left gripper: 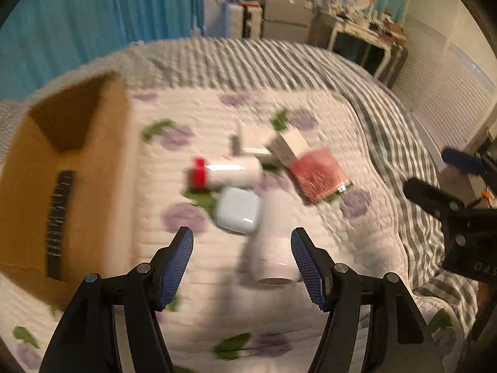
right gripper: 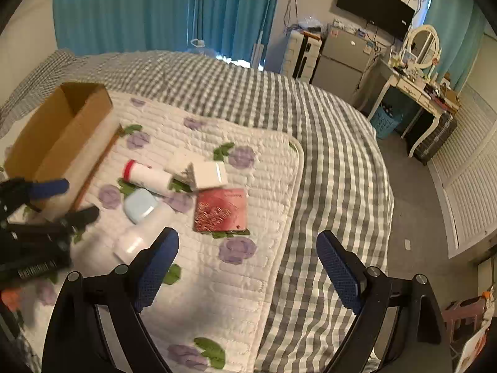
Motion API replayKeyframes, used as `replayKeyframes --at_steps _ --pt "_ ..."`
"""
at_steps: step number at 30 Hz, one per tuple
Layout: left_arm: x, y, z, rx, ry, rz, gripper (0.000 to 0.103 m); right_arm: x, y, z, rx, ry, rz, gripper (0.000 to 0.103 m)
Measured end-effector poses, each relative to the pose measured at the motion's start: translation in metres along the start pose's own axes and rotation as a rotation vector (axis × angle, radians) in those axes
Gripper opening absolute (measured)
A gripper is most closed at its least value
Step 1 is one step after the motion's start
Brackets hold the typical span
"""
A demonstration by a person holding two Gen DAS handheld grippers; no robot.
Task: Organize rigid objects
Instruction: 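Grasp the white hair dryer with the left tool while the right tool grasps the pink card box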
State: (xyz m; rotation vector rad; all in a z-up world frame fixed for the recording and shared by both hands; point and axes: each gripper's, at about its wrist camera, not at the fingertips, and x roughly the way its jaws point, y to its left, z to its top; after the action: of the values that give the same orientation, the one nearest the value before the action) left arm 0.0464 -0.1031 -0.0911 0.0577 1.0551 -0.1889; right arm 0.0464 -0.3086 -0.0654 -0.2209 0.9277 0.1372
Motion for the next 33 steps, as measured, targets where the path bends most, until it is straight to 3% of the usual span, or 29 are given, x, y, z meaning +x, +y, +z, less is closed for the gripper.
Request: replayKeyframes --at_steps 7,8,9,13,17,20,24,29,33 --pt "0.053 -0.02 -0.016 0.02 0.088 -0.015 0.066 0.036 -0.008 -0.01 0.018 0.037 0.018 0.091" --pt "0.055 -0.019 -0.017 0.018 0.091 -0.02 0.051 0.041 -0.009 -0.011 0.019 0.041 0.028 0.091" --pt "0.057 -0.019 -0.018 0.017 0.096 -0.034 0.045 0.044 -0.009 -0.011 0.018 0.043 0.034 0.091" --pt "0.048 -0.017 -0.017 0.01 0.067 -0.028 0.044 0.061 -0.009 -0.004 0.014 0.052 0.066 0.091" --pt "0.013 -0.006 -0.005 -0.023 -0.036 0.023 0.044 0.07 -0.005 0.012 0.002 0.04 0.099 0.091" --pt "0.008 0.006 0.009 -0.028 -0.07 0.088 0.044 0.077 0.002 0.029 -0.006 0.03 0.131 0.091" --pt "0.017 0.023 0.018 -0.056 -0.063 0.129 0.044 0.098 0.016 0.042 -0.011 0.063 0.147 0.091" --pt "0.034 0.038 0.021 -0.09 -0.053 0.151 0.044 0.134 0.029 0.027 -0.009 0.133 0.148 0.091" --pt "0.04 0.046 0.02 -0.111 -0.045 0.144 0.044 0.155 0.039 0.015 -0.051 0.137 0.085 0.086"
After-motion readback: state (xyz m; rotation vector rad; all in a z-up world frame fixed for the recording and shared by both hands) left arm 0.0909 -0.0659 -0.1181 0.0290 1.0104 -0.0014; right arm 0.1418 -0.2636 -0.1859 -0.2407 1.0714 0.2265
